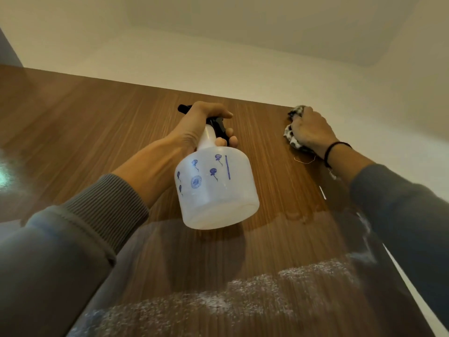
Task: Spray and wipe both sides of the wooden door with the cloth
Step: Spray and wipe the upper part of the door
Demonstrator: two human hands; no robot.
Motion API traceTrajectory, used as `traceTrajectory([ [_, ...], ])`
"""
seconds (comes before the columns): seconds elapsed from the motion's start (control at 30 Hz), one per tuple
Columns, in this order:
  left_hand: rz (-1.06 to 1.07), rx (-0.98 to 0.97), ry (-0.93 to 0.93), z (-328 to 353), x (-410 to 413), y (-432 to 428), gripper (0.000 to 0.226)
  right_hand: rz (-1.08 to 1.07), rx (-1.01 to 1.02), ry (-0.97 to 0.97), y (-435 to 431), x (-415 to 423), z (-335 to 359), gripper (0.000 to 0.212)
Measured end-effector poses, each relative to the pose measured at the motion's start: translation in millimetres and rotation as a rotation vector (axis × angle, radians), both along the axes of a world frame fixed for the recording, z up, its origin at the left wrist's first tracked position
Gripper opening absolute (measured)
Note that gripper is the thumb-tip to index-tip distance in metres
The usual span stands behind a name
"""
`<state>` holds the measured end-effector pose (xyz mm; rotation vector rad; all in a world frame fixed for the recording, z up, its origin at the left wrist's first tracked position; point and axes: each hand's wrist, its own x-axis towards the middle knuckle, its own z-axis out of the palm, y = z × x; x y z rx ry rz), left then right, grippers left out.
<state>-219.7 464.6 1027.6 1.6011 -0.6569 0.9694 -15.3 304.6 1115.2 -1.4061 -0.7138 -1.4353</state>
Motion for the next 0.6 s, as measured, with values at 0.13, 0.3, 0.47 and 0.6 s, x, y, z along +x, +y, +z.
traceTrajectory([
  [0.13, 0.006, -0.009, -0.009, -6.1, -2.8, -0.9, 0.012, -0.098, 0.038, -0.013, 6.3, 5.4, -54.1, 0.045],
  [0.3, 0.032, -0.002, -0.013, -8.2, -2.0, -3.8, 0.012, -0.043, 0.032, -0.059, -2.6, 11.9, -96.1, 0.037],
  [0.47, 0.022, -0.020, -0.004, -8.7, -0.6, -5.4, 0.013, -0.117, 0.047, -0.038, 13.1, -11.1, -121.6, 0.036],
  [0.6, 0.042, -0.008, -0.009, -5.9, -0.1, -4.6, 0.013, -0.095, -0.175, -0.197, 44.4, -46.0, -142.6, 0.044],
])
